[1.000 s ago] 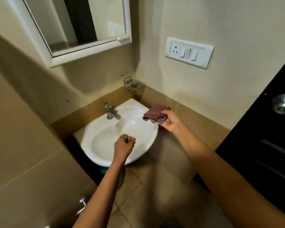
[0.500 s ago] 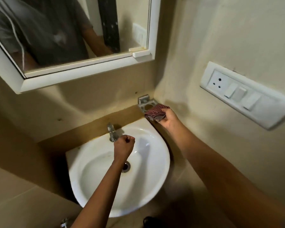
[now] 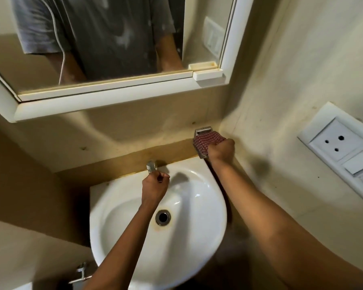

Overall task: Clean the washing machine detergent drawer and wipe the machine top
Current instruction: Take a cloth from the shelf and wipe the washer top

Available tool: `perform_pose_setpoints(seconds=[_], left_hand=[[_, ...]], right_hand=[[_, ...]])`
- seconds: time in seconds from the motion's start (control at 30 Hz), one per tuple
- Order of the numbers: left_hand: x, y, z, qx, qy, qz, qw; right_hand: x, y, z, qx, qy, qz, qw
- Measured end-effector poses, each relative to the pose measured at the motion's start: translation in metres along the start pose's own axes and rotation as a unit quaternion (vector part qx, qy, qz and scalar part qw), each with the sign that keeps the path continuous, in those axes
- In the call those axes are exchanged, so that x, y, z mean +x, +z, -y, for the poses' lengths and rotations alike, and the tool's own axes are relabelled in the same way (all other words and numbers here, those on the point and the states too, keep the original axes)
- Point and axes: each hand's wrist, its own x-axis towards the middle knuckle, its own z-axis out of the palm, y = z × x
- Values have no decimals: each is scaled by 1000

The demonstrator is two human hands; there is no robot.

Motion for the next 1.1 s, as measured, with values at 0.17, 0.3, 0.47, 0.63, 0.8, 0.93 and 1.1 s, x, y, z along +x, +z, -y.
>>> perform_pose_setpoints(seconds=[0.17,0.3,0.47,0.63,0.8,0.93,1.1], left_hand=[[-1,2,3,-21,2,7,1000],[-7,-7,11,-32,-6,0,999],[-24,-40,19,-50,-10,-51,997],[-56,-97,50,-58,-34,-95,993],[-116,-173,103,-40,-60,-138,988],[-176,-241,148,-2,-89,-182,979],[-246,-331,212,-15,-134,-242,961]], right_hand=[[-3,2,-2,-177,-27,-17,984],[1,-4,-11,-139,26,2,990],[-39,1,3,-105,-44,-85,990],[-135,34,25,65,-174,87,979],[-257,61,28,13,-238,284,929],[-356,74,31,-21,-254,384,887],[-478,90,50,-19,-299,437,848]])
